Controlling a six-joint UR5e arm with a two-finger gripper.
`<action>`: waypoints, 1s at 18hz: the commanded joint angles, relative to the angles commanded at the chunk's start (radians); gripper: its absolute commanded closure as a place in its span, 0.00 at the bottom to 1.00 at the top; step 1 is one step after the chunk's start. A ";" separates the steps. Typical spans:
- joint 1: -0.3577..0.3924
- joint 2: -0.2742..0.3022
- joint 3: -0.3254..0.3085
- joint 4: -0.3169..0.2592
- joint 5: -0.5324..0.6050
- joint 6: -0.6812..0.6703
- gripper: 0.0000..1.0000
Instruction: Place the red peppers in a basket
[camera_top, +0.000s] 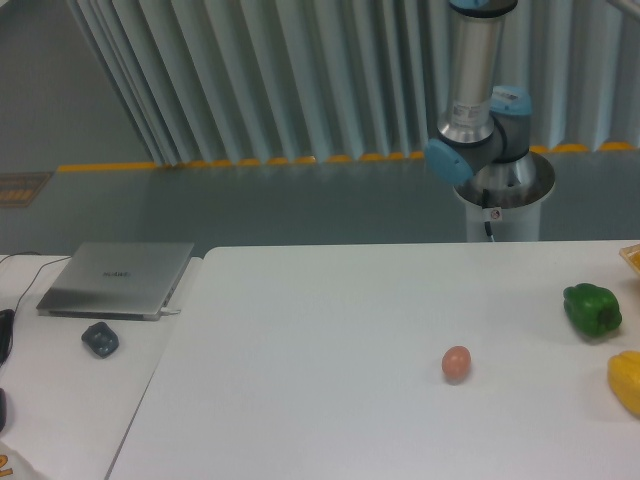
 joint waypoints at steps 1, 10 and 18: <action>-0.002 0.002 0.009 -0.005 0.000 -0.005 0.00; -0.090 0.011 0.060 -0.029 -0.080 -0.133 0.00; -0.284 0.026 0.167 -0.089 -0.077 -0.334 0.00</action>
